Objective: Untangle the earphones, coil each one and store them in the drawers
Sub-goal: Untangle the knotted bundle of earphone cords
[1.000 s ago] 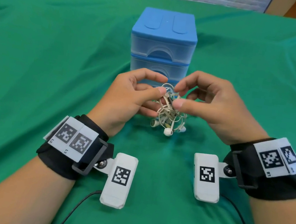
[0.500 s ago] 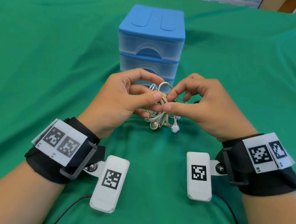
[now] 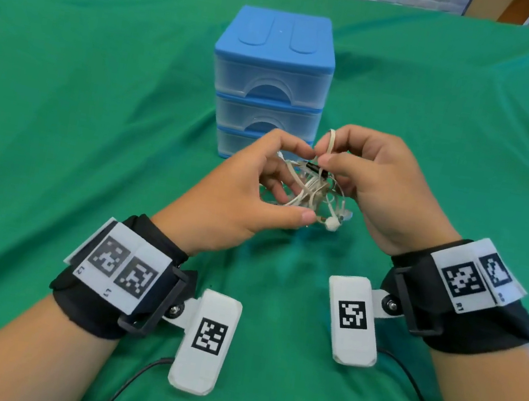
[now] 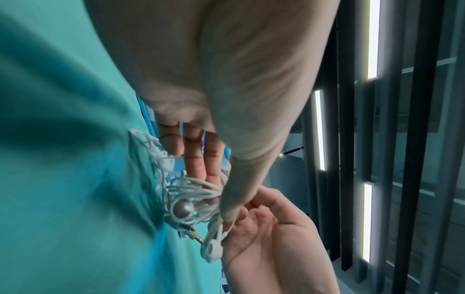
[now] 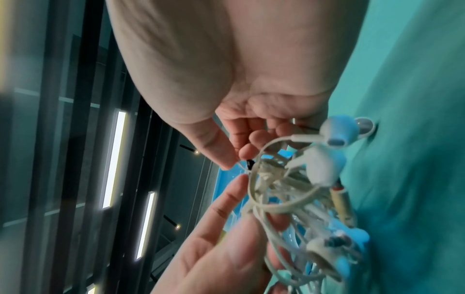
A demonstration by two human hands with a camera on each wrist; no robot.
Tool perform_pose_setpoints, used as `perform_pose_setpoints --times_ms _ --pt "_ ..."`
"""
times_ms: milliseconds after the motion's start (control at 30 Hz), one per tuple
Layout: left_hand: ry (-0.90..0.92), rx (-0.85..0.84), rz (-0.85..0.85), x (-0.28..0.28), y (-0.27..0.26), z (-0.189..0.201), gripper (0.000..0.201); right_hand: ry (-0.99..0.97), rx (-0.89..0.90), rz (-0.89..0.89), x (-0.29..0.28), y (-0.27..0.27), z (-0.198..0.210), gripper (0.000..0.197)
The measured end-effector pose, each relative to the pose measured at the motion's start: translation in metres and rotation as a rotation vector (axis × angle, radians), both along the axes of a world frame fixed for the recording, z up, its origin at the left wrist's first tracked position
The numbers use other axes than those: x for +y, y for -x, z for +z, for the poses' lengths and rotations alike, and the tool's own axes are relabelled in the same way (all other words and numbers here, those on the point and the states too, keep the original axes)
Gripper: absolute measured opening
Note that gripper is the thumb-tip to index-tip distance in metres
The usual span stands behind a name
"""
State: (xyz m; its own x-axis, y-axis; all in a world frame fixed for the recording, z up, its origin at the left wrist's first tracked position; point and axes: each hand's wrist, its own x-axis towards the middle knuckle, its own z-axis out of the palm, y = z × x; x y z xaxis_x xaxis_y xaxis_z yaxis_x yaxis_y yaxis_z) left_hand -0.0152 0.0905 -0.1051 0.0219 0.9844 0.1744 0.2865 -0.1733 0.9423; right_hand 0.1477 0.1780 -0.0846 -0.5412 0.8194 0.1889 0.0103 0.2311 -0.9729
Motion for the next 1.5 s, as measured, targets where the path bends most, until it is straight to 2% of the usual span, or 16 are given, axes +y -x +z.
perform_pose_setpoints --times_ms 133,233,433,500,667,900,1033,1133,1267,1400,1500 --pt "0.009 0.006 0.057 0.002 0.004 -0.002 0.034 0.129 0.092 0.013 0.003 -0.003 0.003 0.007" --pt "0.017 0.001 0.090 0.003 0.005 -0.004 0.026 0.197 0.239 0.046 0.003 -0.009 0.008 0.002" --pt "0.017 0.004 0.143 0.005 0.008 -0.006 0.018 0.233 0.494 0.081 0.007 -0.020 0.019 0.013" --pt "0.019 -0.001 0.161 0.005 0.008 -0.006 0.020 0.210 0.483 0.018 0.008 -0.023 0.021 0.016" --pt "-0.002 0.038 0.202 0.005 0.010 -0.005 0.013 0.145 0.325 -0.138 0.012 -0.023 0.016 0.011" --pt "-0.005 0.137 0.216 0.002 0.010 -0.004 0.020 0.105 0.287 -0.110 0.007 -0.022 0.016 0.007" --pt "0.002 0.215 0.050 -0.002 0.010 0.001 0.045 0.103 0.276 -0.165 0.008 -0.021 0.016 0.008" --pt "-0.037 0.294 -0.061 -0.004 0.005 0.005 0.046 0.081 0.228 -0.223 0.011 -0.022 0.013 0.008" --pt "-0.067 0.393 -0.062 -0.005 0.003 0.002 0.051 0.146 0.222 -0.218 0.011 -0.022 0.010 0.006" --pt "-0.073 0.423 -0.027 -0.004 0.004 0.000 0.041 0.197 0.236 -0.184 0.010 -0.020 0.009 0.006" --pt "-0.092 0.410 0.036 -0.003 0.005 0.002 0.027 0.225 0.180 -0.185 0.009 -0.019 0.010 0.002"
